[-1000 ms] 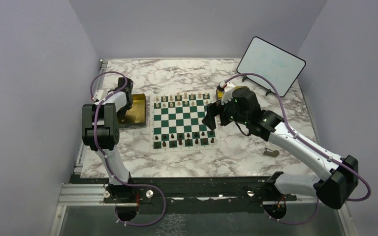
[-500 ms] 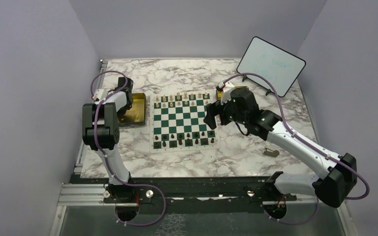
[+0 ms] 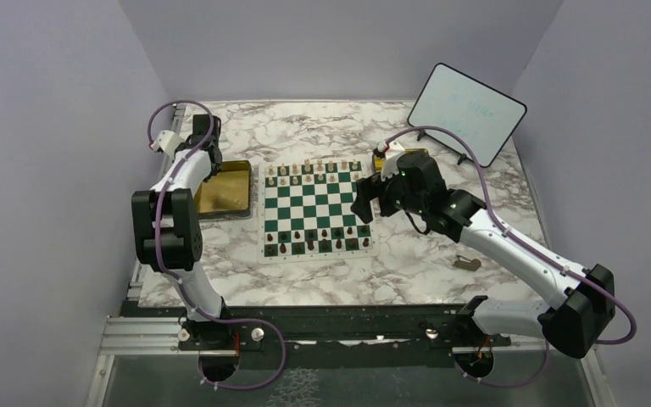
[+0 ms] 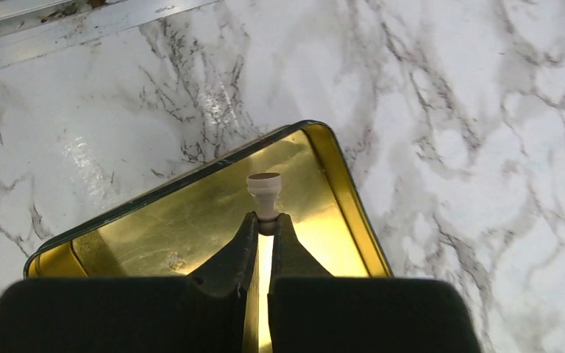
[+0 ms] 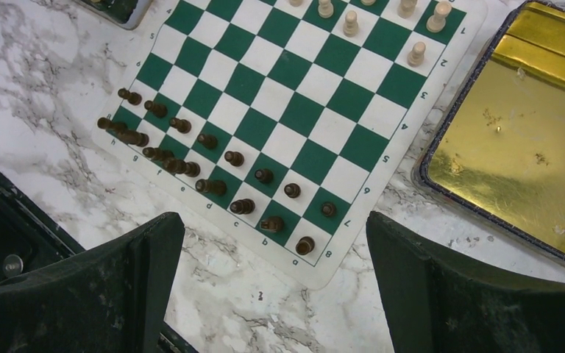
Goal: Set up the chess pieces on the board
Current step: Pick up the chess piece from the storage box, then place the chess piece on the chessboard.
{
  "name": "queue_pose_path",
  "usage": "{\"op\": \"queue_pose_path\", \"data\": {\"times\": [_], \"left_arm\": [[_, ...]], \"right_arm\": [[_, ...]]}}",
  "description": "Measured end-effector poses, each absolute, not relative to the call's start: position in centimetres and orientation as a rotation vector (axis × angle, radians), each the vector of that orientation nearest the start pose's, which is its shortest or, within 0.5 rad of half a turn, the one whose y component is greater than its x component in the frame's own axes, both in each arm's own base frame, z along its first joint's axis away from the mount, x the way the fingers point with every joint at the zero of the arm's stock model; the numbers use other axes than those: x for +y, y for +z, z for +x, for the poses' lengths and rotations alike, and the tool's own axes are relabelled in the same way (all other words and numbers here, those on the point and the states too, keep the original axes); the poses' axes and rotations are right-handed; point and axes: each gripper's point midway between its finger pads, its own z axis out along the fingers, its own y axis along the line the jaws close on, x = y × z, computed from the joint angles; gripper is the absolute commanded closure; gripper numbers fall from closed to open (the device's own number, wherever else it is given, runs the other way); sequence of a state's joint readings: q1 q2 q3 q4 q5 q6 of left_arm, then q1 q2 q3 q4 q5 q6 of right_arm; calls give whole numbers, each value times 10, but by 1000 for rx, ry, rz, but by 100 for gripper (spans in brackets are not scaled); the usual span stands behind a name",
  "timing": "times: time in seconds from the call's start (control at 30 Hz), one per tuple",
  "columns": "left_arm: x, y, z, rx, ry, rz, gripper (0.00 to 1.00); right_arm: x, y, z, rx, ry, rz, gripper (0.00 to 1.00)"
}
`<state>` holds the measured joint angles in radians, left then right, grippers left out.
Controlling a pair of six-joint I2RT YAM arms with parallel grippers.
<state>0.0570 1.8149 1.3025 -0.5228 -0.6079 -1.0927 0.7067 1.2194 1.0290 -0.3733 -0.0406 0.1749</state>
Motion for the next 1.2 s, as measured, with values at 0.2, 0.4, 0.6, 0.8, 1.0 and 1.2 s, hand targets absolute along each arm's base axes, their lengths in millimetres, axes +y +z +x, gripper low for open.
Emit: {"op": "queue_pose_path", "data": {"times": [0.2,0.4,0.6,0.8,1.0,1.2], "left_arm": [[79,126,433,1959,195,-1301,100],[48,155,437,2100,4,-1021,100],[6,196,424,2139,-248,-721,100],[-53,213,412,2193,-564,-405,100],[-128,205,375,2276,-873,-118,100],[-195,214,325,2291,-1152,161,100]], "right_arm": [[249,208,268,2127,578,-543,0],[247,220,264,2102,603,-515,0],[249,232,260,2032,640,-538,6],[252,213,251,1957,641,-710,24],[260,223,241,1650,639,-957,44],[276,235,246,1405,576,-1149,45]]}}
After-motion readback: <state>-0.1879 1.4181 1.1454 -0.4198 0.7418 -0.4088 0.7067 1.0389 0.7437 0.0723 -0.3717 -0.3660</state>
